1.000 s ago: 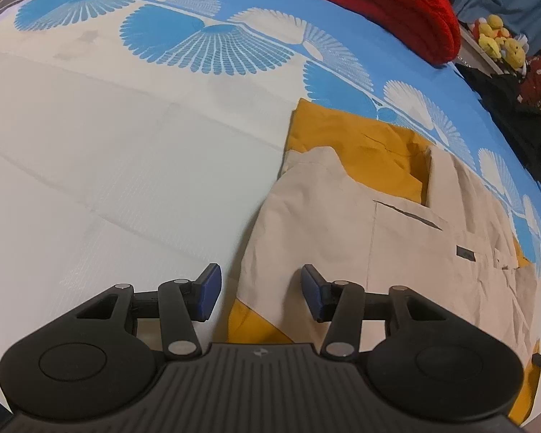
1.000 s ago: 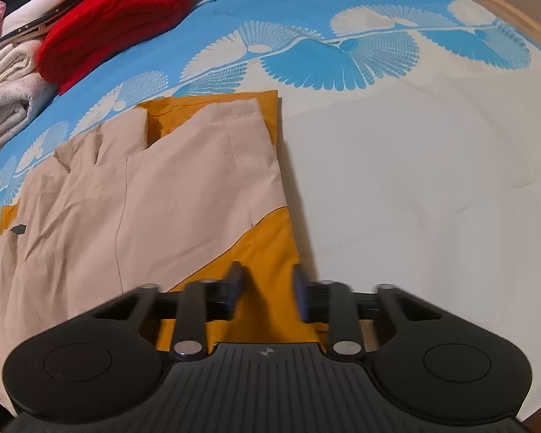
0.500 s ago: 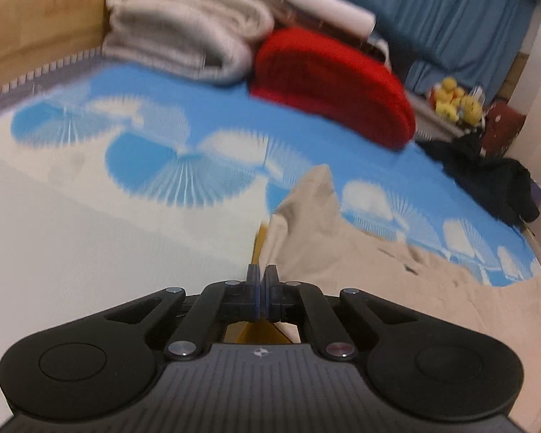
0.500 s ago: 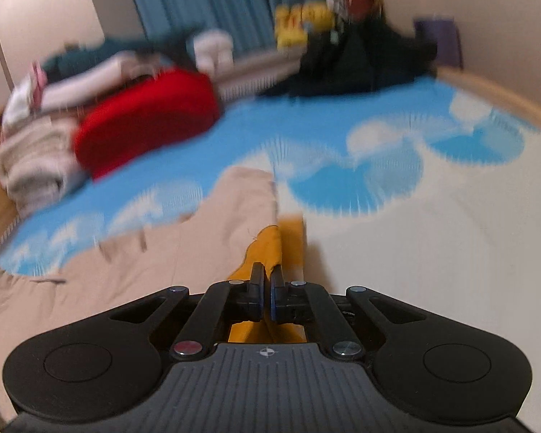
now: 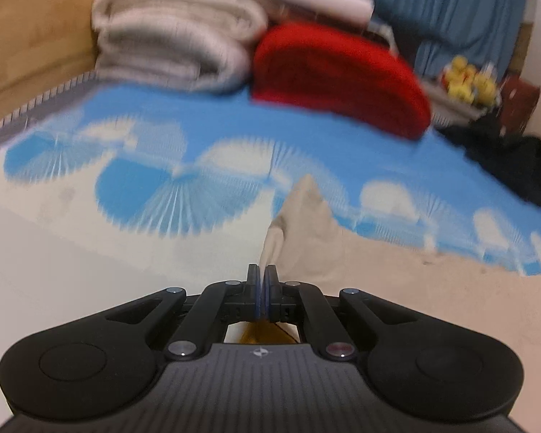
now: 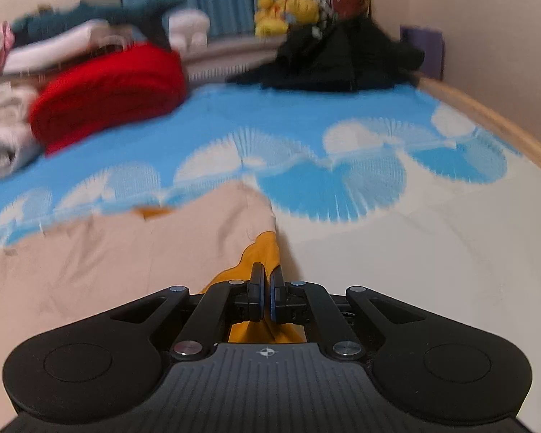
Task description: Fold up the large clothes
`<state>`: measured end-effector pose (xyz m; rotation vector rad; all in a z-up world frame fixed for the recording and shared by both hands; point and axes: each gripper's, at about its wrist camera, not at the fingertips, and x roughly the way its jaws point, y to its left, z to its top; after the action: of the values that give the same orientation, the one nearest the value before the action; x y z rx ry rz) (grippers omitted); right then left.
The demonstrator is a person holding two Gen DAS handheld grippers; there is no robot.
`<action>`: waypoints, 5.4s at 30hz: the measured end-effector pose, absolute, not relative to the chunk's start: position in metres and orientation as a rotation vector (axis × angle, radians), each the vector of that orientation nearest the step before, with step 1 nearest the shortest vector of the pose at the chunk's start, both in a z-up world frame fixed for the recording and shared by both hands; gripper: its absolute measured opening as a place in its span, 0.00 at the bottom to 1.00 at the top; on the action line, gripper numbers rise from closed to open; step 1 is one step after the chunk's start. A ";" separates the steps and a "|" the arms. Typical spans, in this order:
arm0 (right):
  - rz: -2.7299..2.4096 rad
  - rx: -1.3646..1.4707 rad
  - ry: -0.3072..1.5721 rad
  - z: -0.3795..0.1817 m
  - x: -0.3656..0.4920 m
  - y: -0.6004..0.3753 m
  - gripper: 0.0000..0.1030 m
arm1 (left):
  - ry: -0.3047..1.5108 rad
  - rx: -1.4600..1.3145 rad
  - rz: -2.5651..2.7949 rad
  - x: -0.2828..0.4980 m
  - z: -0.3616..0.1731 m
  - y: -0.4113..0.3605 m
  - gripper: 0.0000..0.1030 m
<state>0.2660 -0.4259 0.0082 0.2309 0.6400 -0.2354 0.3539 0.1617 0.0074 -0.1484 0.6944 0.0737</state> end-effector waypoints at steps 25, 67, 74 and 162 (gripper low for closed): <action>-0.391 0.130 0.813 -0.048 0.336 -0.414 0.12 | 0.855 -0.166 0.122 0.410 -0.040 0.173 0.25; -0.214 -0.196 1.000 -0.020 0.195 -0.423 0.20 | 1.115 0.308 -0.181 0.276 -0.017 0.157 0.40; -0.238 0.034 0.514 0.094 0.131 -0.391 0.23 | 0.829 0.040 -0.096 0.212 0.061 0.129 0.47; 0.355 0.041 0.833 0.013 0.212 -0.120 0.29 | 0.769 -0.432 0.061 0.191 0.041 0.231 0.15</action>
<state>0.2118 -0.1205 0.0131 0.0410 0.8329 0.3552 0.1910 0.2311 0.0410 -0.4323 0.7686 0.0610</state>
